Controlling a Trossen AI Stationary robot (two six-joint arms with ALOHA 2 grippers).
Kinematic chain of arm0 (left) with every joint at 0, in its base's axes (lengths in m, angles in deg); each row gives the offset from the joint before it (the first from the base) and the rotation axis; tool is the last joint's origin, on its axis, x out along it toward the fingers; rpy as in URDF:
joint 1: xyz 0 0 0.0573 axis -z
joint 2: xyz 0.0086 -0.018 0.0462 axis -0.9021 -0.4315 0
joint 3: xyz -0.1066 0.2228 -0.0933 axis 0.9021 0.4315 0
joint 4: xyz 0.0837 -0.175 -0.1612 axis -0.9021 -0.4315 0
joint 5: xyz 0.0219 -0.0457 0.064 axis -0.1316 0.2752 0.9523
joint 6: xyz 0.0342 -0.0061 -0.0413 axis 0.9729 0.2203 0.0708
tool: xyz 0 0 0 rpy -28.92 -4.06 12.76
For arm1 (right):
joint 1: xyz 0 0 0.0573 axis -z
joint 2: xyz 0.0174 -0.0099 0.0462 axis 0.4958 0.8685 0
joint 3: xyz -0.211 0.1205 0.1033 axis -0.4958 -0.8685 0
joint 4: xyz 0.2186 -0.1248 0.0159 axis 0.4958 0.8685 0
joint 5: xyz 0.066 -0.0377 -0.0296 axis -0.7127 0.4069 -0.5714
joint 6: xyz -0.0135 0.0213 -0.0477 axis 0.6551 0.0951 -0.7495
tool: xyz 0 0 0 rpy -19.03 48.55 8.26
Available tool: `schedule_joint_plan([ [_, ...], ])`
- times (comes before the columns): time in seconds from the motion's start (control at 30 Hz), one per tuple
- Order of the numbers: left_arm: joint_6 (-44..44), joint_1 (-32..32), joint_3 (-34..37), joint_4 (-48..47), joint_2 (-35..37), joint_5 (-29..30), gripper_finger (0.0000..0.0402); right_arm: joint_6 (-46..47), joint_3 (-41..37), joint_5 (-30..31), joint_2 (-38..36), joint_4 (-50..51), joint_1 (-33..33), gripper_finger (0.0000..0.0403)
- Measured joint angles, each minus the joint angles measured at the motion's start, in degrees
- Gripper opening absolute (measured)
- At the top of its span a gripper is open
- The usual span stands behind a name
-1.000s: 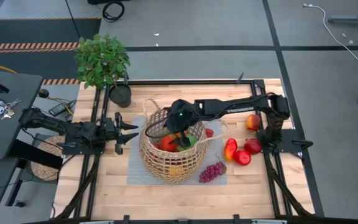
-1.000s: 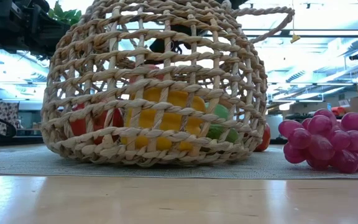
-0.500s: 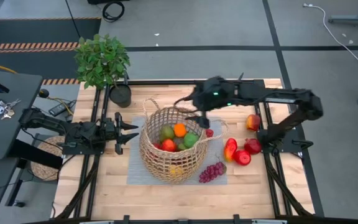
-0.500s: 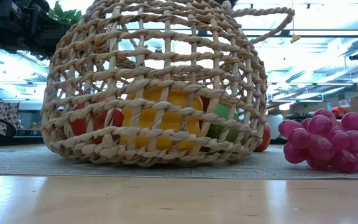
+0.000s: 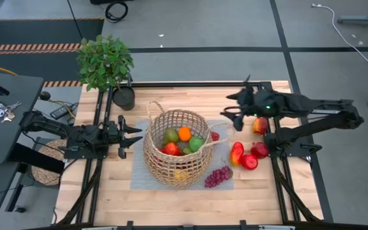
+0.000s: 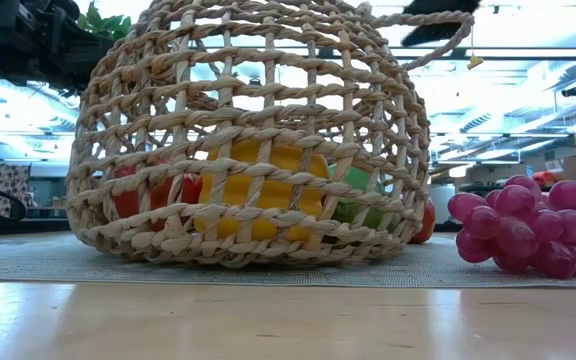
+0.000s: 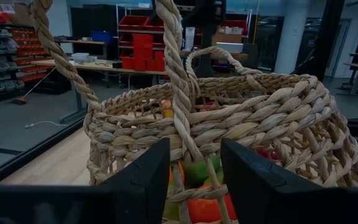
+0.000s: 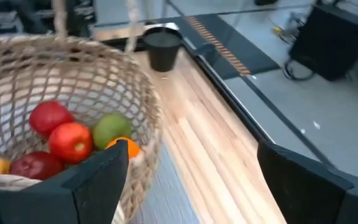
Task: Build produce basket
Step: Put the dark red apple into the basket
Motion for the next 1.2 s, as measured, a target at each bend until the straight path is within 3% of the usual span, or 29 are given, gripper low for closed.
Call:
schedule_joint_plan([
  [0.23, 0.0, 0.0, 0.0, 0.0, 0.0, 0.0, 0.0151, 12.7, -8.0, 6.3, -7.4, 1.4, 0.0, 0.0358],
  [0.63, 0.0, 0.0, 0.0, 0.0, 0.0, 0.0, 0.0148, 19.0, -17.4, 3.0, -6.1, 2.4, 2.8, 0.0358],
  [0.97, 0.0, 0.0, 0.0, 0.0, 0.0, 0.0, 0.0149, 5.4, -24.8, -17.3, 0.7, -7.7, 3.0, 0.0358],
  [1.2, 0.0, 0.0, 0.0, 0.0, 0.0, 0.0, 0.0151, -2.2, -25.8, -18.1, 6.4, -13.7, 1.8, 0.0358],
])
